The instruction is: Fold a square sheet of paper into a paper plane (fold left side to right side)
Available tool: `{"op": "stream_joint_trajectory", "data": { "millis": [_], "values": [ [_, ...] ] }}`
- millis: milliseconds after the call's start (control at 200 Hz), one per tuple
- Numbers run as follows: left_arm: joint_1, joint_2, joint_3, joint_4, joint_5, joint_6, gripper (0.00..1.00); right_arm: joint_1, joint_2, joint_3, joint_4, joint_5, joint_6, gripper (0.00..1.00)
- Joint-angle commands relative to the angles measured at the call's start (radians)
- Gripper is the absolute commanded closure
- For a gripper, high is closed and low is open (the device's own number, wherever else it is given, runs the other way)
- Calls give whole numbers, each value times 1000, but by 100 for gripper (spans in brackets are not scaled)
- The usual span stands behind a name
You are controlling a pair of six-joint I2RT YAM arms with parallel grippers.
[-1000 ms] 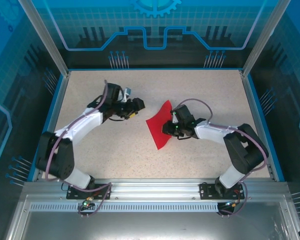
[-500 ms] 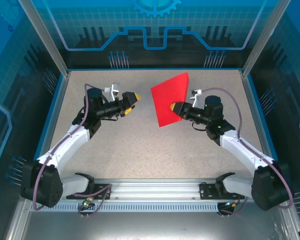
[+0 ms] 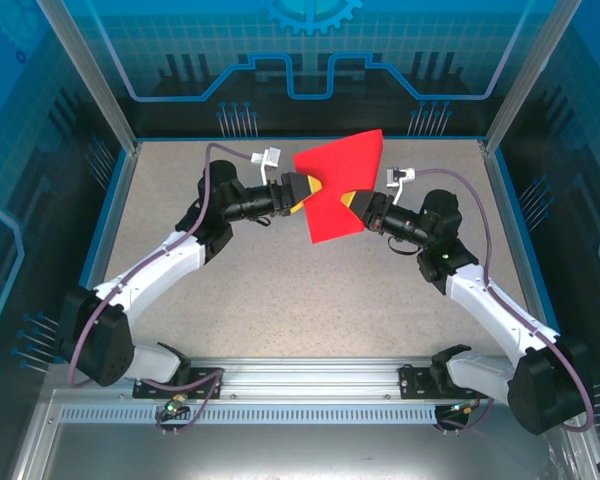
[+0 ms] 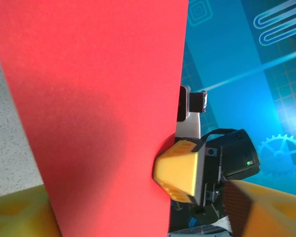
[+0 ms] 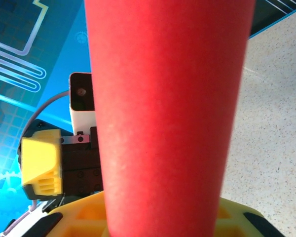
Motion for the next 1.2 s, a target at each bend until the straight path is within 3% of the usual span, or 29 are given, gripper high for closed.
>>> {"op": "stream_joint_trajectory", "data": {
  "millis": [0, 120, 230, 475, 680, 740, 890, 1000, 1065, 1195],
  "values": [
    [-15, 20, 31, 29, 12, 4, 37, 15, -23, 9, 36, 4, 37, 72],
    [-15, 19, 29, -40, -34, 33, 77, 17, -32, 13, -68, 23, -20, 65],
    [-14, 24, 35, -201, -80, 114, 98, 14, -61, 47, -334, 91, -179, 46],
    [-13, 91, -25, -455, -125, 278, 100, -9, -85, 126, -905, 381, -570, 2],
    [-15, 225, -89, -543, -127, 401, 97, -14, -23, 90, -989, 428, -671, 1],
    [-13, 274, -92, -572, -154, 436, 97, -16, 15, 59, -957, 384, -660, 7],
    [-13, 358, -88, -591, -175, 468, 96, -6, 149, -13, -795, 224, -567, 45],
    [-12, 384, -76, -605, -191, 476, 95, 15, 253, -30, -709, 207, -529, 72],
    [-13, 391, -67, -617, -194, 478, 94, 27, 309, -22, -694, 214, -519, 80],
    [-13, 387, -56, -621, -181, 470, 92, 50, 428, 20, -692, 206, -526, 85]
  ]
}}
